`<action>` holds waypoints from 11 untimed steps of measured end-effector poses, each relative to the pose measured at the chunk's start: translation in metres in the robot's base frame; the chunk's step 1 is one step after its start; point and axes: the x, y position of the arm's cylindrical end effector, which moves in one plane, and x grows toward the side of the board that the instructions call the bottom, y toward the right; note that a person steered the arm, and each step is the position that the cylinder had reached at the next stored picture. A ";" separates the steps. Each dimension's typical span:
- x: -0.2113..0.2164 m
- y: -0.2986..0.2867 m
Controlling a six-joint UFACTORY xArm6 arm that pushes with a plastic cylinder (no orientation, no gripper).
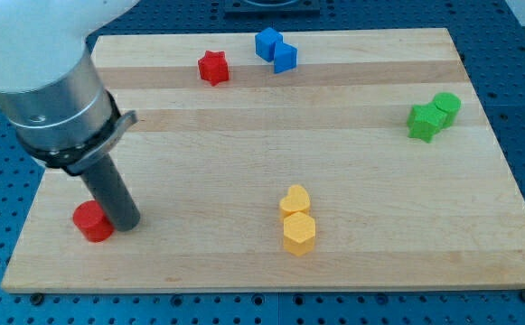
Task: Push the red star into the red circle
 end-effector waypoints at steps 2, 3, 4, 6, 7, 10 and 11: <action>0.000 -0.013; -0.006 0.004; -0.026 0.025; -0.091 0.046; -0.124 0.060; -0.209 0.142; -0.234 0.160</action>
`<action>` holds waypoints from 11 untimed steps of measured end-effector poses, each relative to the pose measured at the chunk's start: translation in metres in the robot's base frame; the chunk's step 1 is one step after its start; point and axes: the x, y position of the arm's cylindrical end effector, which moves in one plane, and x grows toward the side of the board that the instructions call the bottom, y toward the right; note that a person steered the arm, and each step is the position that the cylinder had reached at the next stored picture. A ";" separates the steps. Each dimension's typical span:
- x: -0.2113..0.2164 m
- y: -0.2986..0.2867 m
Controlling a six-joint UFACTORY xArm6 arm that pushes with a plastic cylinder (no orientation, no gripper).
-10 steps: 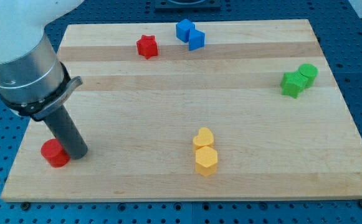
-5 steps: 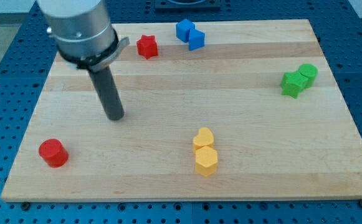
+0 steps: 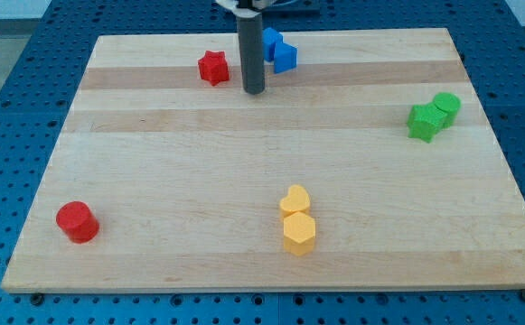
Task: Push the red star into the red circle
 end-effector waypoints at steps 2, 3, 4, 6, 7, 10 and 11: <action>-0.035 0.010; -0.048 0.002; -0.051 -0.020; -0.050 -0.067; -0.050 -0.090; -0.016 -0.122; 0.006 -0.127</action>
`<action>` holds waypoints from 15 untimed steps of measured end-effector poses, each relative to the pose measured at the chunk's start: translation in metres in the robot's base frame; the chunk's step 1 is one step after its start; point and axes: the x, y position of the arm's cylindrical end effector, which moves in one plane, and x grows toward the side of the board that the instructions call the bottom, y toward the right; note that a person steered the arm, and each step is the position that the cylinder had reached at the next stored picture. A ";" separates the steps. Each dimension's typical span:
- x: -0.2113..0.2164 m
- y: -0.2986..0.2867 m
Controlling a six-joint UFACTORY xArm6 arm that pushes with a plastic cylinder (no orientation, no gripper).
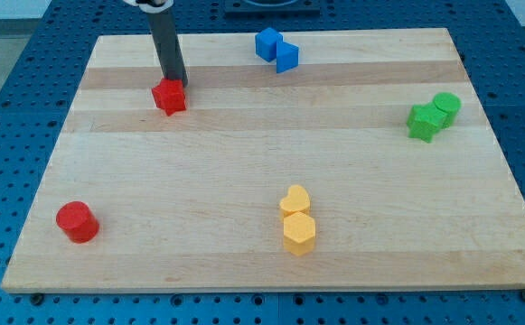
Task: Push the red star into the red circle
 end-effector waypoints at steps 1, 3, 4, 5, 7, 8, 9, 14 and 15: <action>0.025 0.000; 0.067 -0.003; 0.085 -0.008; 0.096 -0.029; 0.128 -0.062; 0.152 -0.067; 0.158 -0.067; 0.169 -0.020; 0.180 -0.031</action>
